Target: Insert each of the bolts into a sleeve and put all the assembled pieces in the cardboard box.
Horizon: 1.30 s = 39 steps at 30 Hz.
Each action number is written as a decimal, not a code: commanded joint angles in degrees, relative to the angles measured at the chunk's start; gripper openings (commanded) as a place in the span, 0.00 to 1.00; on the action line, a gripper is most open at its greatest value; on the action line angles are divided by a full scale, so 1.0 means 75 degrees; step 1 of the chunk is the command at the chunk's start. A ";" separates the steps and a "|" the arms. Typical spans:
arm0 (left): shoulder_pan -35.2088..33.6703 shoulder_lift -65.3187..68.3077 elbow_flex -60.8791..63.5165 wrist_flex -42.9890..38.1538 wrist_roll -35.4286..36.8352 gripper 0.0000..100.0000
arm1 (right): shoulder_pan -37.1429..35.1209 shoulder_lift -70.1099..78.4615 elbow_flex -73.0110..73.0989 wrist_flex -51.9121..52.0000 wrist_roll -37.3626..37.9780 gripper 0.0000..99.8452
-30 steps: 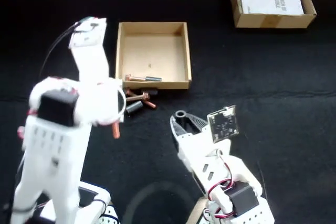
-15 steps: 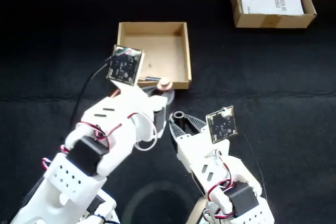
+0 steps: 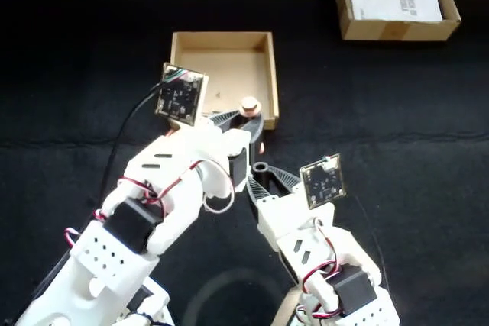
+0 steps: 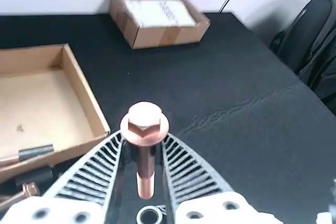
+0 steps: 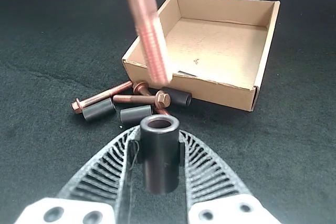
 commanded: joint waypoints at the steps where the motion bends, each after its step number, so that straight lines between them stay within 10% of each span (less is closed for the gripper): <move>1: 0.0158 0.0076 0.0018 -0.0152 0.0000 0.01 | -0.0029 -0.0064 -0.0088 -0.0158 -0.0023 0.01; 39: 0.0779 0.0076 0.0135 0.0891 0.0645 0.01 | 0.0498 -0.0006 -0.0088 -0.0170 0.0445 0.01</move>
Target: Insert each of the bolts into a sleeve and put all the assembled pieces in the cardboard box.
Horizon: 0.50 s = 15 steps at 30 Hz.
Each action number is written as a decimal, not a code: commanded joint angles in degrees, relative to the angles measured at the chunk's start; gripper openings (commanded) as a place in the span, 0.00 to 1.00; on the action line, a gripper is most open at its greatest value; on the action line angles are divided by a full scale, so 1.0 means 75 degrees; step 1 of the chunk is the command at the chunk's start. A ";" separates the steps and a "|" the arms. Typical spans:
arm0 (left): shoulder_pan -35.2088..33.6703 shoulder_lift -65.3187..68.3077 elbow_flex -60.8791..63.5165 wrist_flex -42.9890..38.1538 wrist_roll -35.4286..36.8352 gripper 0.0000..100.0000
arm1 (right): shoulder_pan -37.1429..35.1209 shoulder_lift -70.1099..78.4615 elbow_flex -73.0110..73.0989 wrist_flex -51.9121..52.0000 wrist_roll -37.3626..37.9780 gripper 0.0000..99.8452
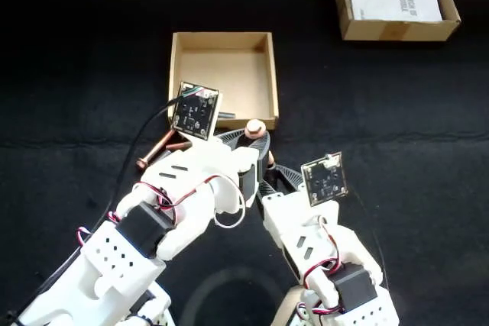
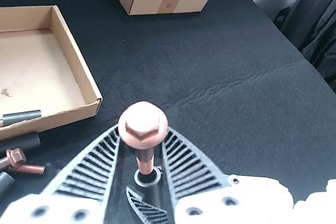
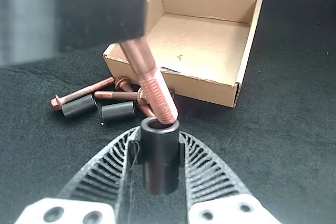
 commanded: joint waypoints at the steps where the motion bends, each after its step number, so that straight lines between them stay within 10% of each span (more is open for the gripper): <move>1: 0.0123 0.0018 -0.0358 0.0035 0.0035 0.01 | 0.0076 -0.0018 -0.0111 -0.0182 0.0094 0.01; 15: 0.0193 0.0088 -0.0135 0.0023 0.0012 0.01 | 0.0064 -0.0076 -0.0123 -0.0182 0.0879 0.01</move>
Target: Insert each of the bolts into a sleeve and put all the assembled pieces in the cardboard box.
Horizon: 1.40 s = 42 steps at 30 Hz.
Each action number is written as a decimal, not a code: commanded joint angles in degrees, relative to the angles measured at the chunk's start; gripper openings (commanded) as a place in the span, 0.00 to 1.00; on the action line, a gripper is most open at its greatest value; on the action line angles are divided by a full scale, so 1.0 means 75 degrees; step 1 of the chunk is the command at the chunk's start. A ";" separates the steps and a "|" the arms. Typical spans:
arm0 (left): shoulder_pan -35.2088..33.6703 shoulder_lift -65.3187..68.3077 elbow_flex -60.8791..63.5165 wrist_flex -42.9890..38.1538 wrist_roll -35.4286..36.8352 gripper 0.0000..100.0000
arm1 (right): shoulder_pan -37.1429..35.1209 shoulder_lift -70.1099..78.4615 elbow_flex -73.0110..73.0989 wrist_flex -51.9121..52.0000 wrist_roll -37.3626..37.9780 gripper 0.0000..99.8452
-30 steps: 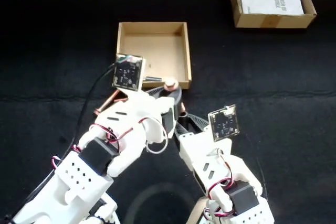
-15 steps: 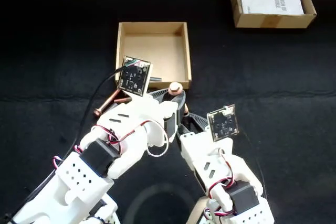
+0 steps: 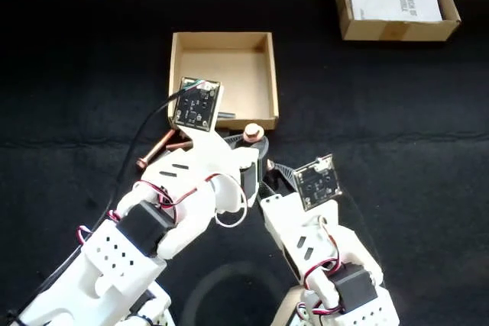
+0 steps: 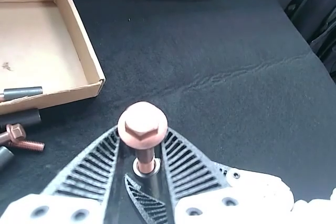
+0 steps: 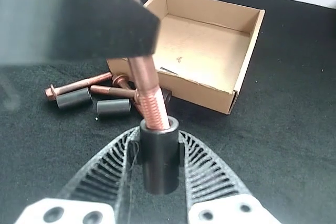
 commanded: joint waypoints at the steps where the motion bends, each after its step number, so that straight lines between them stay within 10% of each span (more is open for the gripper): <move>1: 0.0275 0.0029 0.0123 0.0000 -0.0023 0.01 | 0.0029 -0.0088 -0.0123 -0.0182 0.0070 0.01; 19: 0.0568 -0.0041 0.0955 0.0047 -0.0363 0.08 | -0.0697 -0.0018 -0.0451 -0.0158 0.0070 0.01; 25: 0.0580 -0.0053 -0.0193 0.2555 -0.0539 0.27 | -0.0674 -0.0053 -0.0451 -0.0158 0.0070 0.01; 34: 0.0592 -0.0053 -0.3323 0.6716 -0.0574 0.28 | 0.0240 0.0006 -0.0580 -0.0697 0.0070 0.01; 42: -0.1026 -0.0463 -0.6031 0.7549 -0.0586 0.28 | 0.0674 0.1811 -0.1694 -0.1870 0.0903 0.01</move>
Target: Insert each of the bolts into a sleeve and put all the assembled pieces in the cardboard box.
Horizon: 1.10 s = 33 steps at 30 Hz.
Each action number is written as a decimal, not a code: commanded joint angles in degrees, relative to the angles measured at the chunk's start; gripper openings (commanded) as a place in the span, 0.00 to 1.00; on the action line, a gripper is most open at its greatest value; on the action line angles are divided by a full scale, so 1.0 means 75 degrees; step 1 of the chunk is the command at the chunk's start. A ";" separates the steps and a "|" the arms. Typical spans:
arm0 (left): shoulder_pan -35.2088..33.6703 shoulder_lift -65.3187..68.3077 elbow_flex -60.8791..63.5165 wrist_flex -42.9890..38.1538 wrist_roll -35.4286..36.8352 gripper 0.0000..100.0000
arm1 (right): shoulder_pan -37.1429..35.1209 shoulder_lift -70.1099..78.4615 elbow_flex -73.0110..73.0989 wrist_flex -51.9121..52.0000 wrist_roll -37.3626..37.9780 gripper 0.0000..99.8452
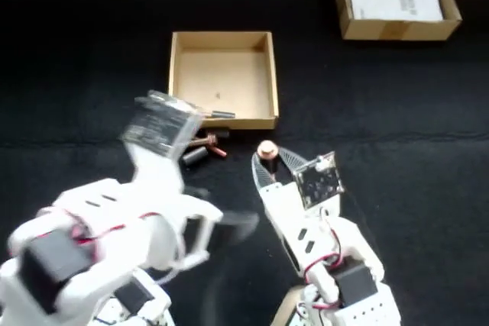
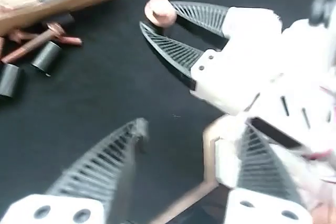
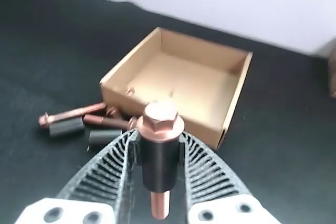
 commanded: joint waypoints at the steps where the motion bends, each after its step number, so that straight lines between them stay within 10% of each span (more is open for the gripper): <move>1: -0.1237 -0.0428 -0.1084 0.0094 -0.0141 0.28 | 0.0381 0.1295 -0.1483 -0.0580 0.0234 0.01; 8: -0.3757 -0.1600 -0.0604 0.0105 -0.1114 0.26 | 0.0486 0.5128 -0.4671 -0.0627 0.0246 0.01; 15: -0.5468 -0.3136 0.2245 -0.0012 -0.1114 0.01 | 0.0463 0.8457 -0.7578 -0.0639 0.1747 0.01; 33: -0.9325 -0.6253 0.8176 -0.4396 -0.1090 0.01 | 0.0498 1.5103 -1.2267 -0.0627 0.4911 0.01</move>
